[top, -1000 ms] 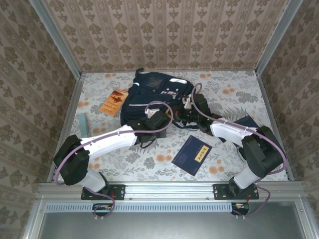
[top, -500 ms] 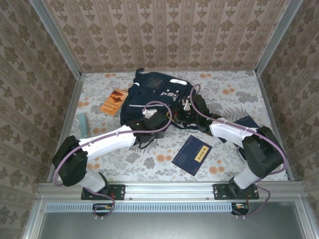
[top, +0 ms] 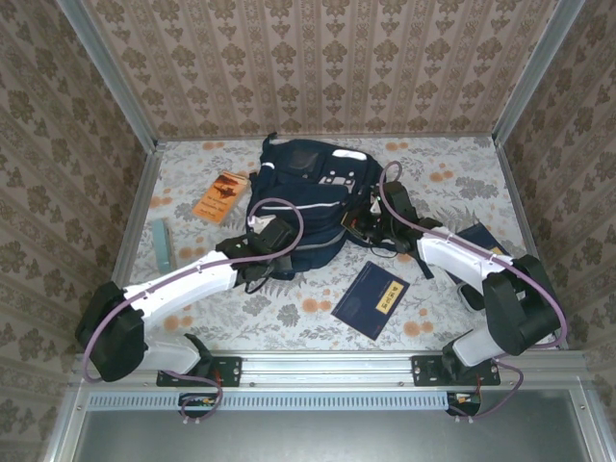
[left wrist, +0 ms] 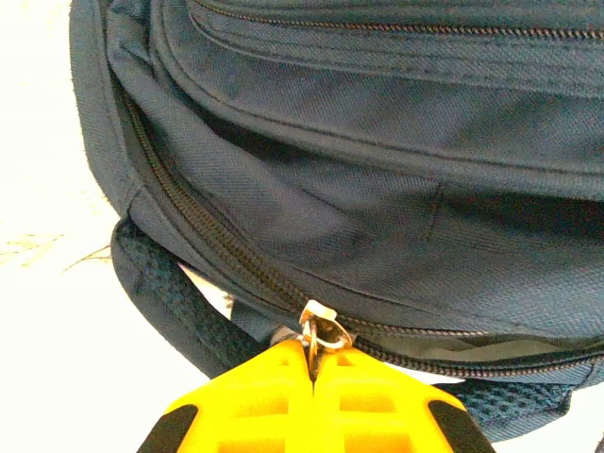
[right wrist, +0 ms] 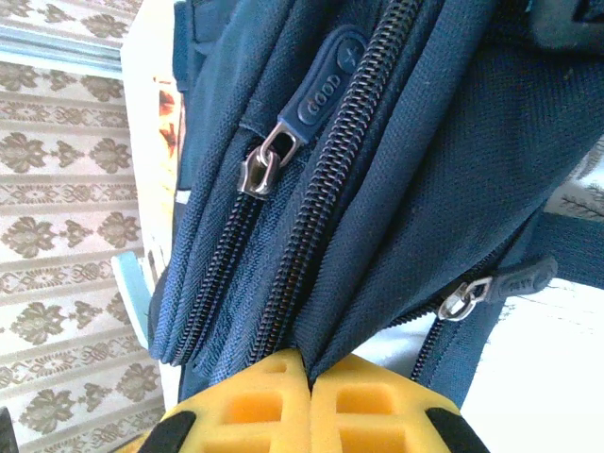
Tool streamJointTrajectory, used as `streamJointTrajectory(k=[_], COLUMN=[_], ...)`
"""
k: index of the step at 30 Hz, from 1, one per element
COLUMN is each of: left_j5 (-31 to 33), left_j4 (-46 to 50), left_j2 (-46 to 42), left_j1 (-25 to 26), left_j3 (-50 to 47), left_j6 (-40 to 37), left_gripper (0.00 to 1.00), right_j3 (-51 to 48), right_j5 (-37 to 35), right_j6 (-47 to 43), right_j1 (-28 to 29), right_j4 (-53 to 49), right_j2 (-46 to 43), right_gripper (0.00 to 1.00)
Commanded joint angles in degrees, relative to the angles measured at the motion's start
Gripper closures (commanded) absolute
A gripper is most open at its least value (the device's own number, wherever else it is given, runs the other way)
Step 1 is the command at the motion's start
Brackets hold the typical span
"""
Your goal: Pack the student bag
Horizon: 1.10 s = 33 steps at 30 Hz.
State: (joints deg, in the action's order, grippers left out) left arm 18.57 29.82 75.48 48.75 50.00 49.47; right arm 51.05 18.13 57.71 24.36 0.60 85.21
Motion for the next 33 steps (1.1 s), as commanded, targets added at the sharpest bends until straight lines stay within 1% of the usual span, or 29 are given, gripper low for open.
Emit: streamJointTrajectory(k=[1,3,4,5,7,9,10,13,16,17,19,21,23,26,30,33], left_j5=[-3.34,-7.44,-8.55,-9.35,-10.29,-12.55,-13.51,-14.98,-15.92,-16.17,-16.63,-16.87,-17.2,-17.25,-17.34,-17.47], left_j4=[-2.43,-6.25,-7.07,-7.64,-8.65,-10.65,-11.56,-12.66,-13.78,-14.13,-14.52,-14.87,-15.36,-15.37,-15.37,-15.2], left_j2=[-1.62,-0.44,0.05,0.67,1.15,1.16,1.16,1.71,2.28,2.44,2.67,2.93,3.17,3.35,3.27,3.09], left_j1=[-2.69,-2.39,-2.22,-1.94,-1.21,-0.63,-0.33,0.76,1.2,1.4,1.63,1.91,2.14,2.56,2.68,2.8], left_j3=[-2.37,-1.93,-1.53,-0.99,-0.24,-0.09,-0.03,0.53,0.58,0.62,0.87,0.99,1.13,1.25,1.32,1.35], left_j6=[-6.39,-8.95,-9.67,-10.44,-11.96,-13.48,-14.06,-15.45,-15.68,-15.72,-15.9,-16.07,-16.07,-16.16,-16.27,-16.47], left_gripper=[1.0,1.0,1.0,1.0,1.0,1.0,1.0,1.0,1.0,1.0,1.0,1.0,1.0,1.0,1.0,1.0], right_j3=[0.68,1.86,2.17,2.15,1.11,-0.28,-0.96,-2.43,-1.48,-0.81,1.57,3.83,5.7,5.74,5.31,6.14], right_j5=[-4.19,-2.86,-1.95,-0.95,-0.42,-1.47,-2.31,-6.63,-10.3,-11.28,-13.57,-14.85,-15.23,-15.34,-17.15,-17.06], right_j6=[-4.91,-5.76,-5.77,-5.25,-3.04,0.23,1.59,6.33,9.83,11.49,15.28,17.1,19.53,21.39,23.13,23.01], right_j1=[-3.91,-4.14,-4.11,-4.03,-3.82,-3.01,-2.39,1.37,5.54,6.71,8.58,9.75,10.41,11.61,12.9,12.91], right_j4=[-2.33,-3.05,-3.38,-3.41,-4.41,-5.99,-6.9,-9.22,-11.91,-13.07,-18.32,-22.42,-26.15,-26.04,-25.74,-25.12], right_j2=[-1.14,-0.41,-0.26,-0.46,-1.82,-3.83,-4.96,-9.52,-10.91,-10.63,-9.13,-6.89,-3.73,-1.87,-0.9,1.09], right_gripper=[1.0,0.99,0.94,0.85,0.58,0.43,0.4,0.37,0.37,0.38,0.44,0.49,0.5,0.5,0.47,0.48])
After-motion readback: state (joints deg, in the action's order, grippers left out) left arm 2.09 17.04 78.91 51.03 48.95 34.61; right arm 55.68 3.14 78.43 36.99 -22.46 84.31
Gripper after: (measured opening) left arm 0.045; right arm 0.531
